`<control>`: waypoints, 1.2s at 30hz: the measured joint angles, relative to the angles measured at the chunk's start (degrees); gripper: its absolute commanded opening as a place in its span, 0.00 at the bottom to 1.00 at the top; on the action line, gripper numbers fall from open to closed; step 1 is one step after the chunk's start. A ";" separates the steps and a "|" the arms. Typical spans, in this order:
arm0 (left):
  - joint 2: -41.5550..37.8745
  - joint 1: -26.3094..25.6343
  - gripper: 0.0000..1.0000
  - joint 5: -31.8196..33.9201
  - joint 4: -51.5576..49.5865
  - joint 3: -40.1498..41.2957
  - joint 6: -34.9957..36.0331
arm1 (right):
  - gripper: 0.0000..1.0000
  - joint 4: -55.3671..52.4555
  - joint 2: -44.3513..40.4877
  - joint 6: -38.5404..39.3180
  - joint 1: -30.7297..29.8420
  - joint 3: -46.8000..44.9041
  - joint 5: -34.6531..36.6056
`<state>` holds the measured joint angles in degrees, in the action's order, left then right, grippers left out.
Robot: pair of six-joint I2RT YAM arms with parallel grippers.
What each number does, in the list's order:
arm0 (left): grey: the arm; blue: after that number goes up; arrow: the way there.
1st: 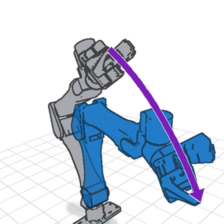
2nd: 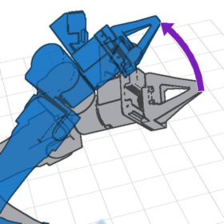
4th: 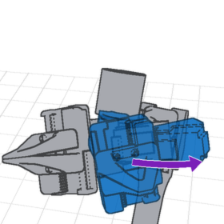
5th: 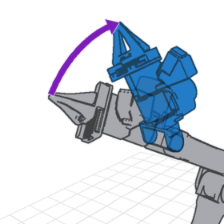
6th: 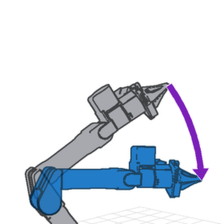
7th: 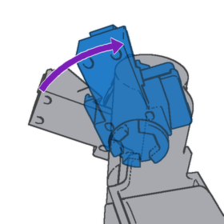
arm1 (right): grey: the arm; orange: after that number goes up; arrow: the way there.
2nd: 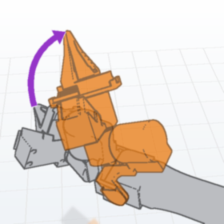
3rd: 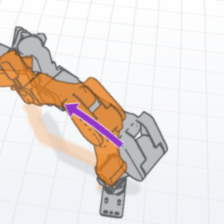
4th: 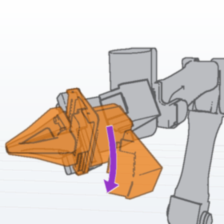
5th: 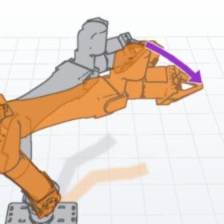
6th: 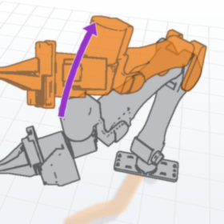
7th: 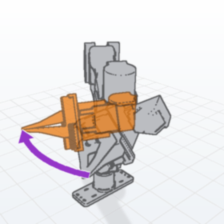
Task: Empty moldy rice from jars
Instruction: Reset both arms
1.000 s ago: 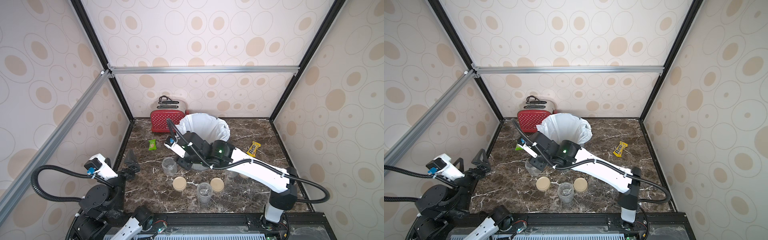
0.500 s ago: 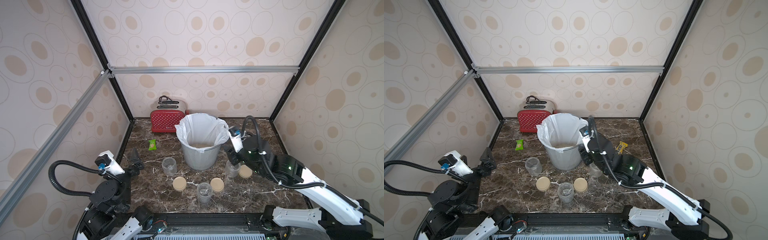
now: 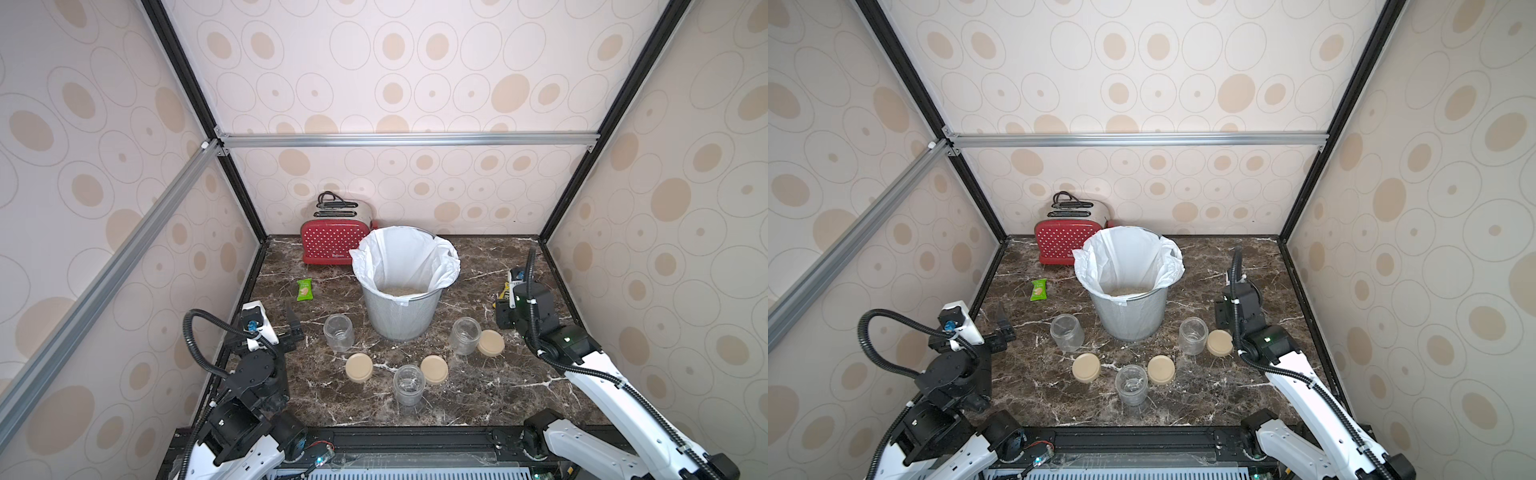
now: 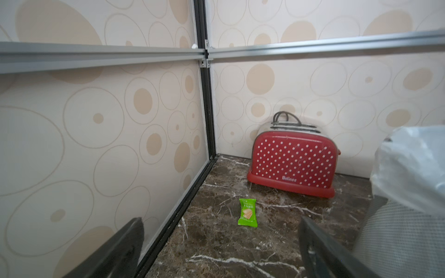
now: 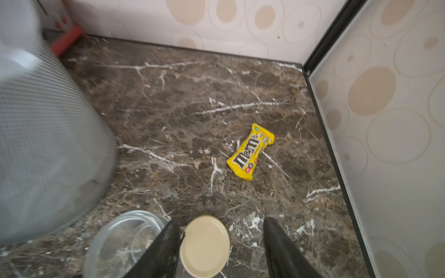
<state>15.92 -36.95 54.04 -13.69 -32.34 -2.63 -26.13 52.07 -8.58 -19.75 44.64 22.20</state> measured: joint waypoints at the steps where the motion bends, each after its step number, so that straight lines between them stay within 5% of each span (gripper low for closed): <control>1: -0.42 0.00 0.99 0.33 0.02 1.20 0.04 | 0.58 1.36 -0.59 -0.20 1.42 -2.43 -0.85; 13: -2.21 0.00 0.99 1.70 5.86 12.96 0.74 | 0.66 18.38 -10.93 1.33 6.34 -23.58 -5.92; 16: -3.80 0.00 0.99 1.57 9.55 18.51 1.44 | 0.73 21.57 -13.07 2.60 6.43 -26.86 -5.88; 21: -7.72 0.00 0.99 0.52 14.58 26.97 3.67 | 0.98 30.16 -12.74 3.93 6.67 -33.20 -5.92; 26: -8.39 0.92 0.99 0.57 18.27 29.44 5.03 | 1.00 37.57 -5.99 5.60 7.15 -34.10 -5.70; 36: 0.02 18.75 0.99 -5.40 23.71 31.85 -2.71 | 1.00 53.72 13.05 6.93 12.94 -30.34 -8.83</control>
<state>15.94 -18.20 48.64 10.02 -0.49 -5.34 27.59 65.12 -1.65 -6.81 14.31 13.37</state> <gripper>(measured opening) 0.991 0.997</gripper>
